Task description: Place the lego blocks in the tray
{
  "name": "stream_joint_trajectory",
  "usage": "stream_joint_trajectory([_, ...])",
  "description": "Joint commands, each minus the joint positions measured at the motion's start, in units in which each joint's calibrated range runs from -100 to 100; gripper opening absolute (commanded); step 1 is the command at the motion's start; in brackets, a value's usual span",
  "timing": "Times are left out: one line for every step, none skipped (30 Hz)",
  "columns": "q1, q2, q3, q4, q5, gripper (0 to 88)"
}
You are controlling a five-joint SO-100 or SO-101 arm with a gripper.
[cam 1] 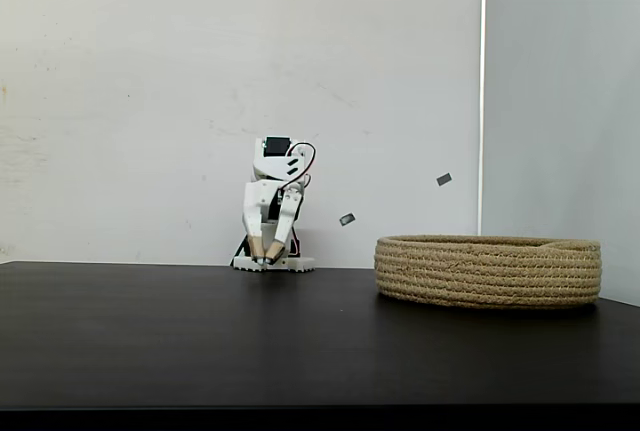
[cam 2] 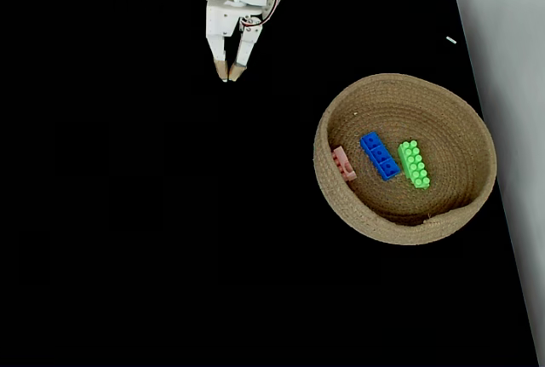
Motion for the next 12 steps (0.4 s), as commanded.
stream_joint_trajectory([-0.28,-1.43,0.80,7.53,-1.76,0.0])
stream_joint_trajectory([-0.45,-1.43,0.80,7.53,-2.00,0.0])
stream_joint_trajectory([-0.53,-1.43,0.80,7.53,-1.66,0.0])
stream_joint_trajectory([-0.53,-1.43,0.80,7.70,-1.03,0.0])
stream_joint_trajectory([-0.53,-1.43,0.80,7.70,-0.54,0.0])
stream_joint_trajectory([-0.53,-1.43,0.80,7.70,-0.24,0.0])
stream_joint_trajectory([-0.61,-1.43,0.80,7.70,0.29,0.0])
stream_joint_trajectory([-0.70,-1.43,0.80,7.70,0.78,0.0])
stream_joint_trajectory([-0.70,-1.43,0.80,7.70,0.98,0.1])
stream_joint_trajectory([-0.70,-1.43,0.80,7.70,0.63,3.1])
stream_joint_trajectory([-0.78,-1.43,0.80,7.70,-0.39,8.4])
stream_joint_trajectory([-0.78,-1.43,0.80,7.70,-0.78,10.5])
